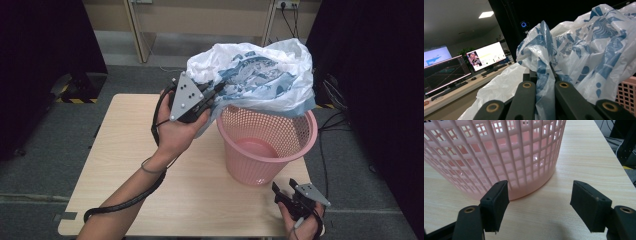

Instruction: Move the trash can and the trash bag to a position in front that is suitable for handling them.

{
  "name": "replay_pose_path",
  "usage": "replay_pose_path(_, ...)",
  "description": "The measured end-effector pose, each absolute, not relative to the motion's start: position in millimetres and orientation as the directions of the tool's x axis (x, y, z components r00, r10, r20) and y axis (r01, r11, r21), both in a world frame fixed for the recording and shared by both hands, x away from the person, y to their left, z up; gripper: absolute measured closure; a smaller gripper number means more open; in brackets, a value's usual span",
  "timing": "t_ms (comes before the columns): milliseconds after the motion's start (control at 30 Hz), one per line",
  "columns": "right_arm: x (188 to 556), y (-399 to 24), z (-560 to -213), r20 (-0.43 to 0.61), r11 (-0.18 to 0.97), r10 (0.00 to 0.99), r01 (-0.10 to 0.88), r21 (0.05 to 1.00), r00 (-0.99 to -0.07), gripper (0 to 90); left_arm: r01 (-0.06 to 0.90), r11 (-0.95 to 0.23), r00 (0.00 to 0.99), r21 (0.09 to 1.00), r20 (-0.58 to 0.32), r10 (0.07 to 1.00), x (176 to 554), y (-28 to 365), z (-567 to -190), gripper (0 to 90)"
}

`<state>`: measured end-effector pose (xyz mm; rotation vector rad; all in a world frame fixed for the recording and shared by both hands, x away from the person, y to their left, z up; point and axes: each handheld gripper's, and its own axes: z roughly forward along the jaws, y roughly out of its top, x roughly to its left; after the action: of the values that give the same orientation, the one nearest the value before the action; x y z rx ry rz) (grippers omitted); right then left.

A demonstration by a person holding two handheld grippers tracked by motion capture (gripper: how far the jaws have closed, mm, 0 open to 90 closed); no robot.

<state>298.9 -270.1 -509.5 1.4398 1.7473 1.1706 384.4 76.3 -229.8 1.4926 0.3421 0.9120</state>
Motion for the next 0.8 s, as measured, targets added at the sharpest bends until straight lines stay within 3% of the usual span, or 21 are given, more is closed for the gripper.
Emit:
replay_pose_path(433,299.0,-269.8,-509.5,0.091,0.032,0.965,0.453,0.891,-0.247,31.0,-0.351,-0.183,0.668,0.918,0.382,0.639,366.2,61.0,-221.2,89.6)
replay_pose_path(800,299.1,-269.7,-509.6,0.087,0.036,0.965,0.453,0.891,-0.247,31.1,-0.365,-0.264,0.733,0.893,0.45,0.51,346.7,40.2,-238.5,89.6)
